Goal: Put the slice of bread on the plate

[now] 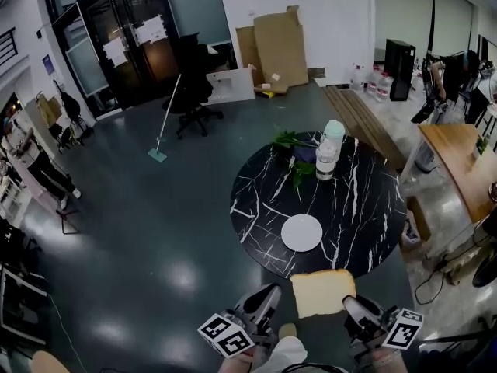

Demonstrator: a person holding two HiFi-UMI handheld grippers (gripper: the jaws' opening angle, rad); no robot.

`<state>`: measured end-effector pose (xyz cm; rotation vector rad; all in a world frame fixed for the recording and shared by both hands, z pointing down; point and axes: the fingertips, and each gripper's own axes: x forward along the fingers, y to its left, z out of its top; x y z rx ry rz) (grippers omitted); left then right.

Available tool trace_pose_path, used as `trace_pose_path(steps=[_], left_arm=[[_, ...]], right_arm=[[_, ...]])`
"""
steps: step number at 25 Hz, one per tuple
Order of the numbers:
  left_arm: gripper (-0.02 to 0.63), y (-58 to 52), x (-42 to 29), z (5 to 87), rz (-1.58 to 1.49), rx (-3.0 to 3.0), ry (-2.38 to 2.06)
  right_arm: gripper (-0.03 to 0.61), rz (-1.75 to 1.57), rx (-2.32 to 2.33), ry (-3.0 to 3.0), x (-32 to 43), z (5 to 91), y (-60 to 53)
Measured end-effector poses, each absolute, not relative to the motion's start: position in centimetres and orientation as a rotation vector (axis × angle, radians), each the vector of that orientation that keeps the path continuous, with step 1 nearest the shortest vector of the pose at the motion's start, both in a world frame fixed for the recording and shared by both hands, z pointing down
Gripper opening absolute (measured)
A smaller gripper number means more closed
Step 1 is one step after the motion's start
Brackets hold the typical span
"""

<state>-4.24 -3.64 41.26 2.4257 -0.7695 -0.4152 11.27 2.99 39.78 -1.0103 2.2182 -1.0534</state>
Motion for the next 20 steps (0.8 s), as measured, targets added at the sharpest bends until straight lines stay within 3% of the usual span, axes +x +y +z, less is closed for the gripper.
trace_pose_path(steps=[20], left_arm=[[0.008,-17.0,-3.2,45.2,-0.345,2.414,-0.721]], right_arm=[[0.086,-1.169,-1.235,2.106,14.2,44.8,-8.9]])
